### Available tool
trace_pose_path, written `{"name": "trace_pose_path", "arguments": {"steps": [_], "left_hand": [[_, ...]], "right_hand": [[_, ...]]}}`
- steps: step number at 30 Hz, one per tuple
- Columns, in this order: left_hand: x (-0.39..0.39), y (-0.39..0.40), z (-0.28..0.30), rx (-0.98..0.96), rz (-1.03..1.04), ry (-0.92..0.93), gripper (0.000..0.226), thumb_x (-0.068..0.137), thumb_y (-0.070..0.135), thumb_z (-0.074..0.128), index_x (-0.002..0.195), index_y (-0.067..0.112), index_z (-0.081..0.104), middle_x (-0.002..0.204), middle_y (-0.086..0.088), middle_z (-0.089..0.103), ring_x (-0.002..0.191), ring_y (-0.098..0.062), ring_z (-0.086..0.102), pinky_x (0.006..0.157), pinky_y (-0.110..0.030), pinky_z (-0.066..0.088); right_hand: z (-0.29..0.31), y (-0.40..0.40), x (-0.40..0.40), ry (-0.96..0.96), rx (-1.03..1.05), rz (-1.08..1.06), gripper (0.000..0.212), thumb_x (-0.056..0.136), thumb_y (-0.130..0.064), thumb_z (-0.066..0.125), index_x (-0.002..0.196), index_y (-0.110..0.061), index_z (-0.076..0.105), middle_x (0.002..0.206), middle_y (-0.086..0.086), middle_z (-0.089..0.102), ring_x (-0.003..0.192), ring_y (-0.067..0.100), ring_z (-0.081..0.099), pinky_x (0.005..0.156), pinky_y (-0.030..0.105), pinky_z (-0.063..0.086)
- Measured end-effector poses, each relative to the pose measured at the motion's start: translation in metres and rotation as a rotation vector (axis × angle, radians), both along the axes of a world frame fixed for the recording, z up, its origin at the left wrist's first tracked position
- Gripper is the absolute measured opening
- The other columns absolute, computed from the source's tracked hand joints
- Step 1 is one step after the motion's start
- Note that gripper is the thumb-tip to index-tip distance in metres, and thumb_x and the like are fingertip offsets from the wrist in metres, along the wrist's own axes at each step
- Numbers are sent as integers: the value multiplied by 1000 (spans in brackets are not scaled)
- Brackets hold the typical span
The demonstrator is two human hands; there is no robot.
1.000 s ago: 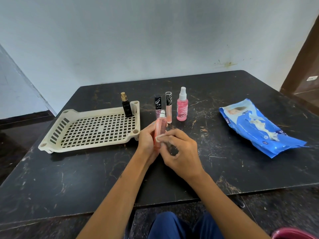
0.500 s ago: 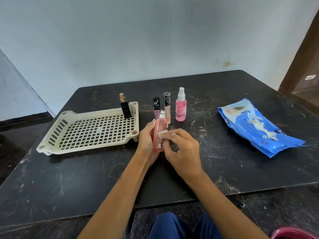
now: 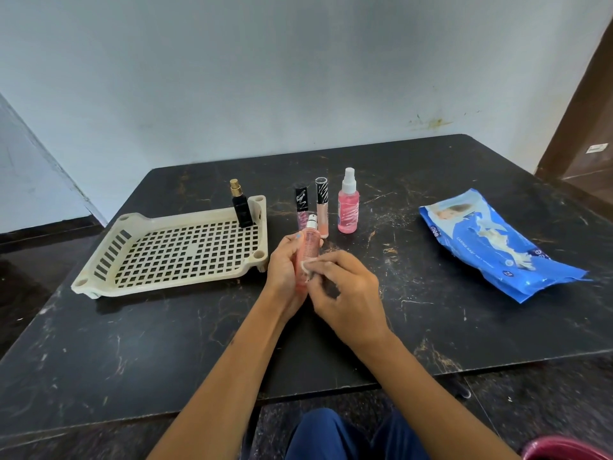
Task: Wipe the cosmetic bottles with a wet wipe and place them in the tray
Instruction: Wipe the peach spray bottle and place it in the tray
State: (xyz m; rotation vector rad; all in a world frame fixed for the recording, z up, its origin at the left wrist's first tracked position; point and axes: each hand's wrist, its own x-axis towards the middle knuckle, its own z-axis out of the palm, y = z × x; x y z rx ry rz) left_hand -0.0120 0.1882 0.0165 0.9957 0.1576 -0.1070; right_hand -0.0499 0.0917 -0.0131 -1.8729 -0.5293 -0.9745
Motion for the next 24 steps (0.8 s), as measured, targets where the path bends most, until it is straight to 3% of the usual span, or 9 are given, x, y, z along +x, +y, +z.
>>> {"name": "trace_pose_path", "arguments": {"steps": [3, 7, 18, 24], "left_hand": [[0, 0, 0, -3, -4, 4, 15, 97, 15, 39, 97, 5, 51, 71, -9, 59, 54, -14, 57, 52, -24, 49], [0, 1, -1, 4, 20, 40, 18, 97, 20, 42, 108, 7, 49, 64, -7, 58, 47, -12, 52, 46, -21, 46], [3, 4, -3, -62, -11, 89, 24, 97, 26, 42, 111, 7, 48, 72, -8, 55, 55, -15, 54, 49, -23, 49], [4, 5, -7, -35, -10, 95, 27, 96, 28, 41, 110, 6, 48, 68, -7, 55, 53, -15, 51, 50, -25, 46]], "right_hand": [[0, -2, 0, 0, -8, 27, 16, 75, -2, 64, 86, -4, 75, 87, 6, 68, 79, 17, 66, 68, 31, 56], [0, -3, -4, -14, -61, 109, 13, 69, 1, 65, 78, -4, 72, 81, 7, 65, 72, 22, 65, 60, 35, 53], [-2, -2, -1, -4, -169, 125, 4, 80, -2, 70, 83, -5, 70, 84, 8, 60, 76, 23, 60, 63, 38, 52], [-2, -4, -1, 14, -115, 147, 15, 71, 9, 68, 78, -4, 69, 80, 6, 59, 70, 20, 58, 60, 35, 50]]}}
